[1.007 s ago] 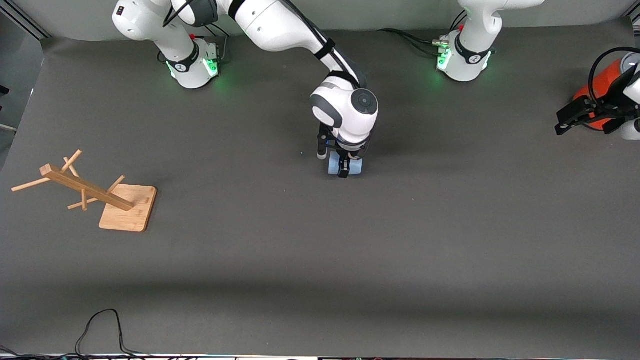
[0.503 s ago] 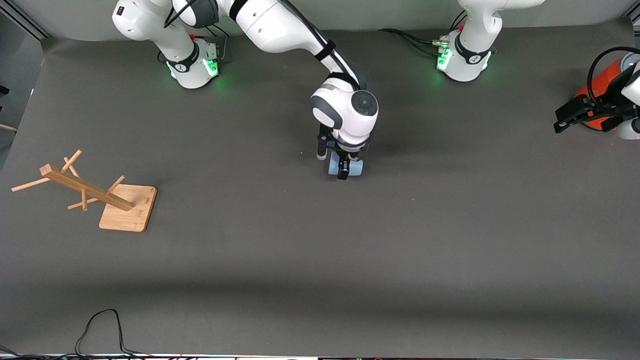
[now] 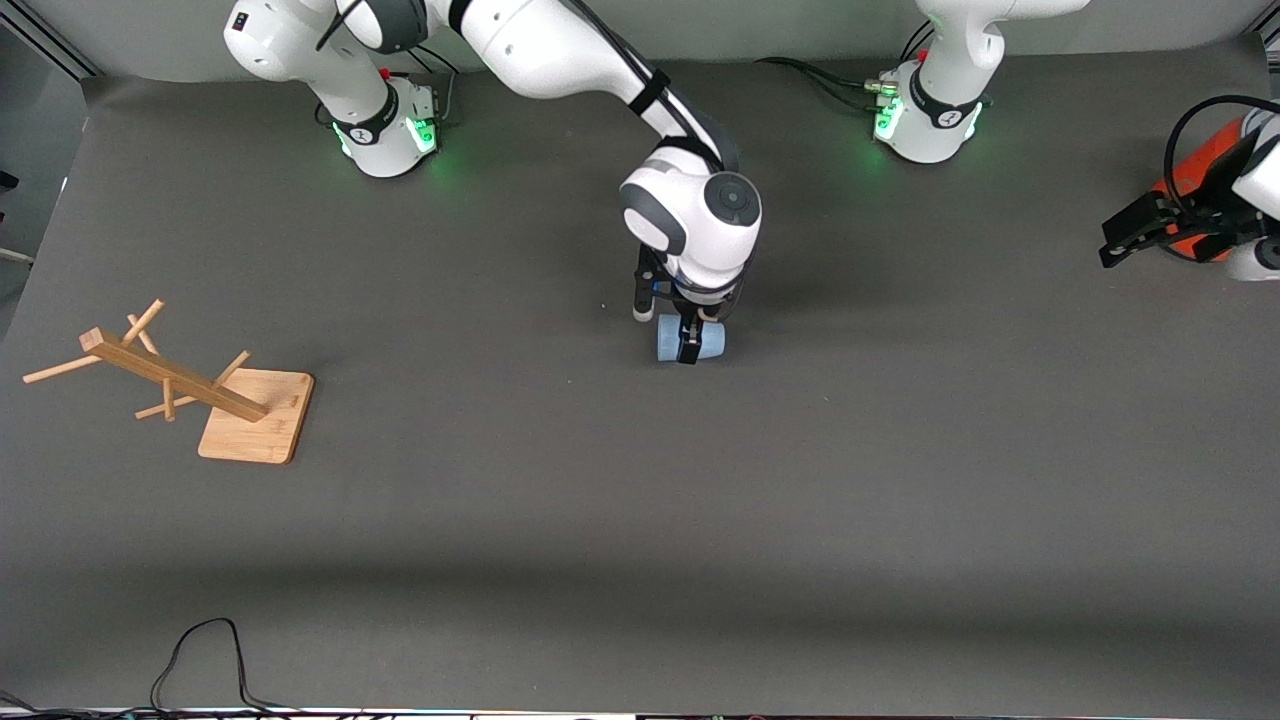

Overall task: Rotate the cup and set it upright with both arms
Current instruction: 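Reach the left gripper toward the cup while the right gripper holds it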

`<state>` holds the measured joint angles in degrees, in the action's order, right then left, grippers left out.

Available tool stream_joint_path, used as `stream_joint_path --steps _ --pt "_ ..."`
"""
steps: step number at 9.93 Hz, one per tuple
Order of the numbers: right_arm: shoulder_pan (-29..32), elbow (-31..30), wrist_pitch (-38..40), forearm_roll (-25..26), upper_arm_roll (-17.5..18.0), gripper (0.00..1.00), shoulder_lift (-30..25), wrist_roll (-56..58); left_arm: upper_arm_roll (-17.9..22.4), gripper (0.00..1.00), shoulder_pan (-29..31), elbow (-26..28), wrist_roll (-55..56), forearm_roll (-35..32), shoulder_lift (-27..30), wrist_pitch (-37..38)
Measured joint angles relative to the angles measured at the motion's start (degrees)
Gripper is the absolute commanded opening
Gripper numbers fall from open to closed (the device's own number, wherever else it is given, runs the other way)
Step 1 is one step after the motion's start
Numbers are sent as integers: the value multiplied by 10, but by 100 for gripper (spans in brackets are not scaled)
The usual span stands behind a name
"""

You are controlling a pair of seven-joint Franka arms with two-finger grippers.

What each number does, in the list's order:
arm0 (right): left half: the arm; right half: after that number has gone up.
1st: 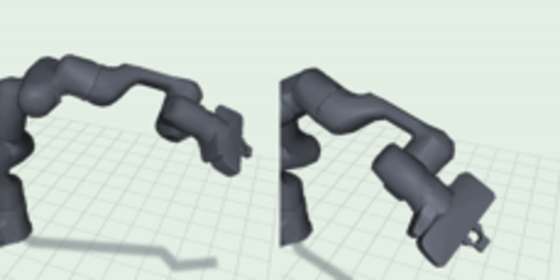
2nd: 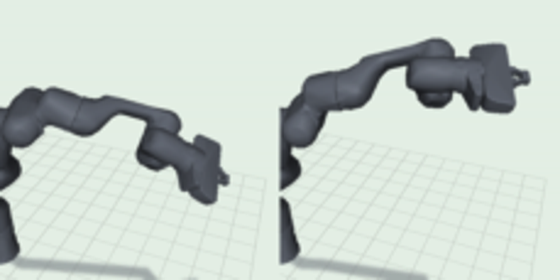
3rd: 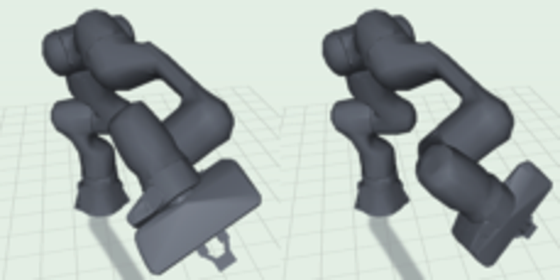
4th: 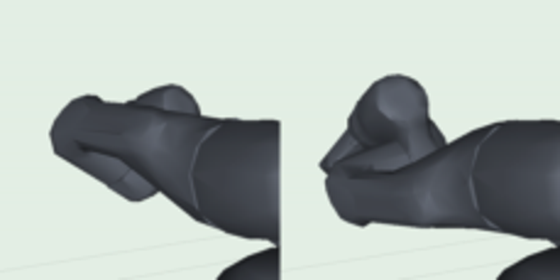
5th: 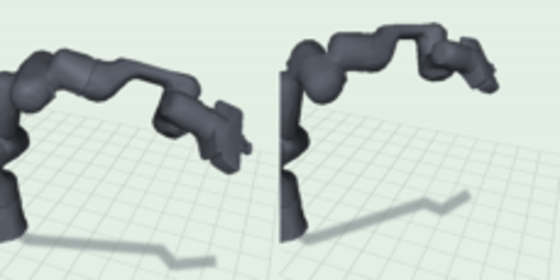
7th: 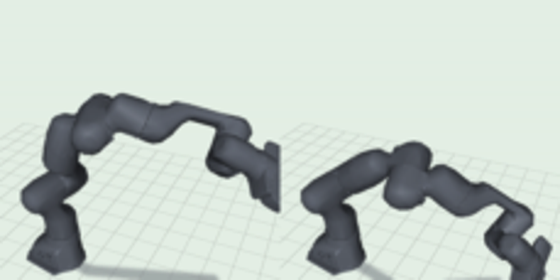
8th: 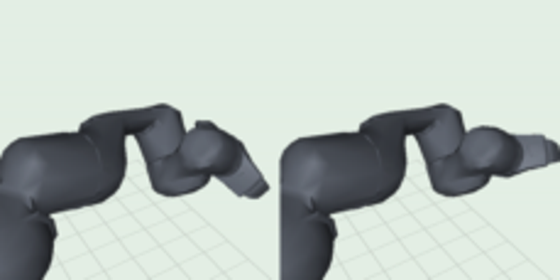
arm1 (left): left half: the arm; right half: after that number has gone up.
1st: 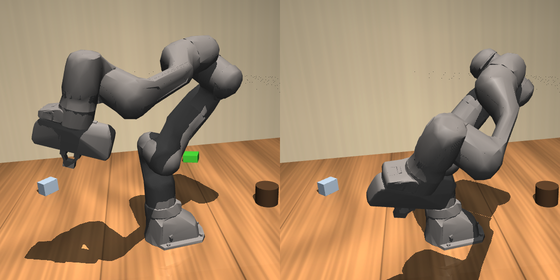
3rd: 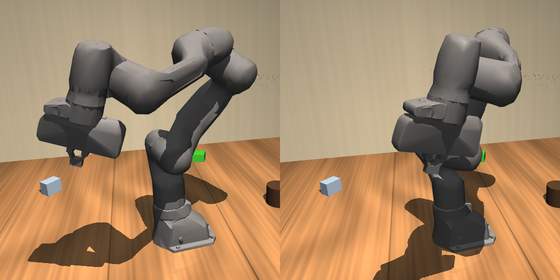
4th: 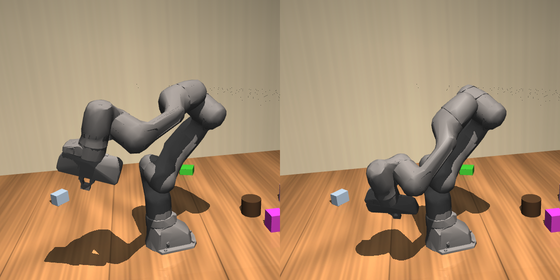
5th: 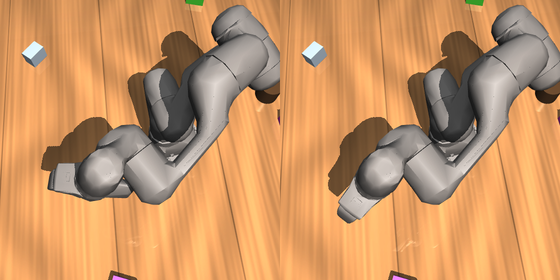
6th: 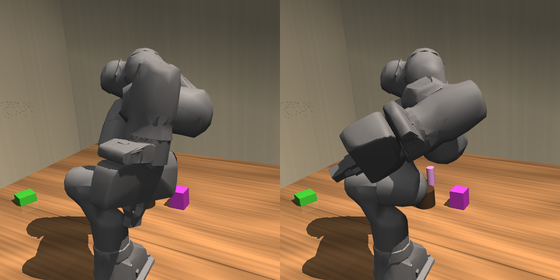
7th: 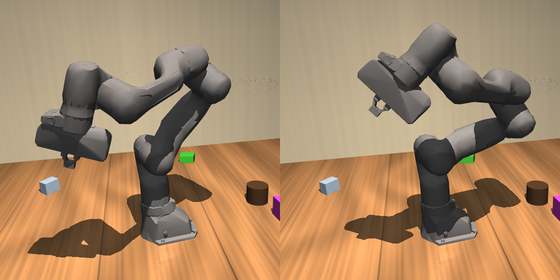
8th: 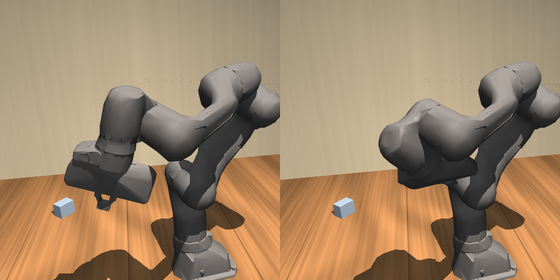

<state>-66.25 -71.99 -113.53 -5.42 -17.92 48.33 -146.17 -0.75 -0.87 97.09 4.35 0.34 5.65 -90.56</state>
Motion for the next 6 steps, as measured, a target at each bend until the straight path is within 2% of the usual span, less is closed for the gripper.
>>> stream_joint_path --steps 3,6 --pt "28 6 162 0 -4 100 -109 126 -6 100 -28 1 35 2 -10 11" --pt "112 5 343 0 -6 100 -219 404 -17 100 -96 0 70 1 -43 12"
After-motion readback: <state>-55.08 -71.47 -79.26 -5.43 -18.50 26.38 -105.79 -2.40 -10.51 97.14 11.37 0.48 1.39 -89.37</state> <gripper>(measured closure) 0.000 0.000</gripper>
